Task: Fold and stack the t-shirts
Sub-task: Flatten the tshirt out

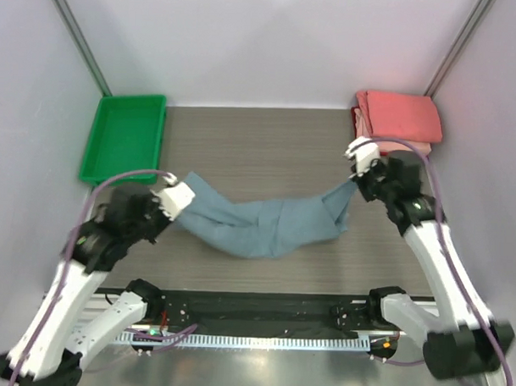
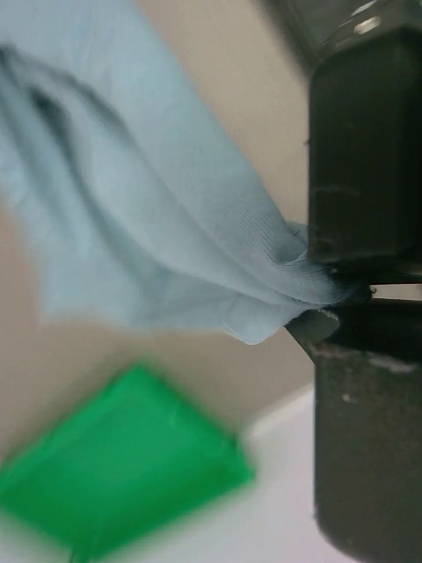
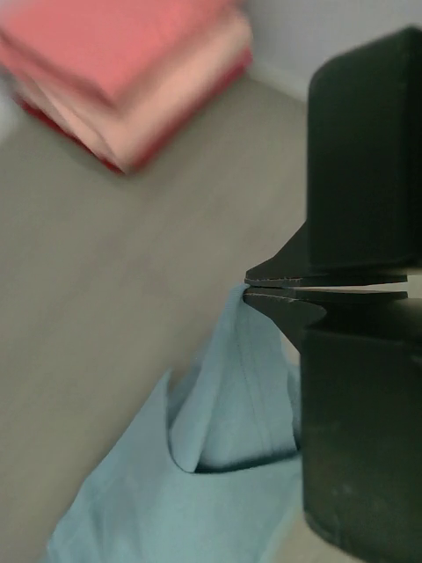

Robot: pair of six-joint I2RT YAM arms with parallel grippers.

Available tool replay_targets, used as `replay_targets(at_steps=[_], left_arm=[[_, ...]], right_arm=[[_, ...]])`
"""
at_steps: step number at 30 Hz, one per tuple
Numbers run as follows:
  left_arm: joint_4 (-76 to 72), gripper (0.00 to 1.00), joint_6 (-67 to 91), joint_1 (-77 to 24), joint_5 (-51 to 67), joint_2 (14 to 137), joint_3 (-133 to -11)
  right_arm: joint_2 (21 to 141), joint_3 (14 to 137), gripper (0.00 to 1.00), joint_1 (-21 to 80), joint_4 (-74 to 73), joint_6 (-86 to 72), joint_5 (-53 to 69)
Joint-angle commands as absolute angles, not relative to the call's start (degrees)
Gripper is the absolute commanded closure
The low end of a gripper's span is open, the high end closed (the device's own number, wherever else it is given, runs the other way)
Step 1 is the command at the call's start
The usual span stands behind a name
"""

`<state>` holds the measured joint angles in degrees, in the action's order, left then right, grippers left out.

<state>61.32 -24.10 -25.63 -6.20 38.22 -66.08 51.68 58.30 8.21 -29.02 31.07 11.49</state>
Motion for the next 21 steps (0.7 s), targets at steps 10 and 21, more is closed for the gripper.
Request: replay_targets(at_steps=[10,21], left_arm=[[56.7,1.00,-24.5,-25.3,-3.6,64.5,-78.1],[78.2,0.91,-24.9,-25.3,21.3,47.0,-66.7]], right_arm=[[77.4,77.9,0.99,6.9,-19.3,30.7,6.5],[50.0,62.3,0.99,6.9,-39.2,29.5,20.4]])
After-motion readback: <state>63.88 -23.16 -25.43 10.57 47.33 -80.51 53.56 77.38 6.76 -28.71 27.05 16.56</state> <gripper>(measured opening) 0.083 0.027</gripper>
